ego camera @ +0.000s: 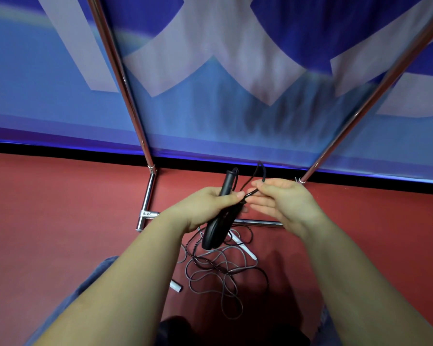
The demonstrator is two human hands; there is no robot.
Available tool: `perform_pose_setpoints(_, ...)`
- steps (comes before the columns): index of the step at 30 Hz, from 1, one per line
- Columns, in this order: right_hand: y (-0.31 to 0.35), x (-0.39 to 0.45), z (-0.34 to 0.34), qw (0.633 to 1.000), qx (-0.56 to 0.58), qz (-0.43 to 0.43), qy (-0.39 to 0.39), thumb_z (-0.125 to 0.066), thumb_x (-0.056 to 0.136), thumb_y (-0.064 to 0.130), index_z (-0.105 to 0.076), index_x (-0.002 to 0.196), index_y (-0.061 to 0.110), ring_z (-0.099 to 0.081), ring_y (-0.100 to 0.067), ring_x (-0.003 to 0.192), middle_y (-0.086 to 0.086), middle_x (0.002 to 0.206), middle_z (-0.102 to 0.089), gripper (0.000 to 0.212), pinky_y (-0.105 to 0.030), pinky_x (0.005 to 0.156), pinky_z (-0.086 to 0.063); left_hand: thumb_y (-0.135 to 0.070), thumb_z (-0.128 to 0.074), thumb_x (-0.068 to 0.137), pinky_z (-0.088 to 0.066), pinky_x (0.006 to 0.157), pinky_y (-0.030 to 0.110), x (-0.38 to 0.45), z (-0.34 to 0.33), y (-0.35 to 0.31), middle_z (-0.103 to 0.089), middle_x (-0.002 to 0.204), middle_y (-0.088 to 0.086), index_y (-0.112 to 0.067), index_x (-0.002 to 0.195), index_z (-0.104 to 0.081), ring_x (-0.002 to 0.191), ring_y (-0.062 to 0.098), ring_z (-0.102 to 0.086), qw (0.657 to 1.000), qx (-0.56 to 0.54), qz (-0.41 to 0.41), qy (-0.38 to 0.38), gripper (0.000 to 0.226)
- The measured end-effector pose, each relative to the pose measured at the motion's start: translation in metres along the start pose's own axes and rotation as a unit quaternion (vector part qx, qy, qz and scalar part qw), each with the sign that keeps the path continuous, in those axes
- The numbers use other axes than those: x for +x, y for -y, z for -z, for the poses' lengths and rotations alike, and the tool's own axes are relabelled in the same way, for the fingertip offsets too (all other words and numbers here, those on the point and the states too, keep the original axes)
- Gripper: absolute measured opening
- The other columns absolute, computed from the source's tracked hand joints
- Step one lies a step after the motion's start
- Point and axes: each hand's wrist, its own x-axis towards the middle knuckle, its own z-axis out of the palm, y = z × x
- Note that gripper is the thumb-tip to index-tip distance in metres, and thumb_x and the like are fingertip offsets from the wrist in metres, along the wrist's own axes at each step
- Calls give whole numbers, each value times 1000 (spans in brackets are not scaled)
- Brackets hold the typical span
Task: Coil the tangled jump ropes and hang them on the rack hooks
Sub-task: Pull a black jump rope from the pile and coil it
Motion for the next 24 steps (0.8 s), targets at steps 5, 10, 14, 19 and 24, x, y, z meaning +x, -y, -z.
perform_pose_setpoints(5,4,2,5,992,115,-23,-39,-55,92,9,-62,86,3,-70,-14,59,-8,70,-67,11,-24,55,-58,-22,-51,96,-51,66,18,-5,-2,-2,-67,75,-1,-15,100,-64,66,9,-64,998,10,40,57,15)
perform_pose_setpoints(10,0,4,9,992,-69,37,-104,-66,86,27,-55,84,9,-60,-10,51,-7,71,-59,21,-26,59,-58,-30,-59,83,-45,58,22,-8,-3,-7,-51,60,-4,-10,96,-63,54,10,-48,992,-51,59,103,24)
perform_pose_setpoints(14,-4,7,10,960,-235,121,-90,-58,90,38,-57,87,23,-54,-7,73,7,80,-56,16,-29,83,-48,-28,-59,85,-48,53,22,-14,-2,-13,-50,58,-2,-7,95,-63,50,10,-48,977,-110,59,172,23)
perform_pose_setpoints(19,0,2,-1,974,-171,147,17,-38,100,30,-58,72,19,-58,-3,66,6,69,-60,37,-17,77,-45,-23,-56,85,-47,47,24,-19,1,-22,-50,56,2,-10,80,-73,43,12,-47,964,-180,44,190,22)
perform_pose_setpoints(24,3,4,3,984,-103,147,18,-41,100,30,-35,64,20,-26,-6,45,9,52,-26,38,-25,55,-34,-22,-64,81,-47,48,24,-18,-2,-19,-54,59,3,-7,88,-67,47,13,-50,973,-141,46,176,17)
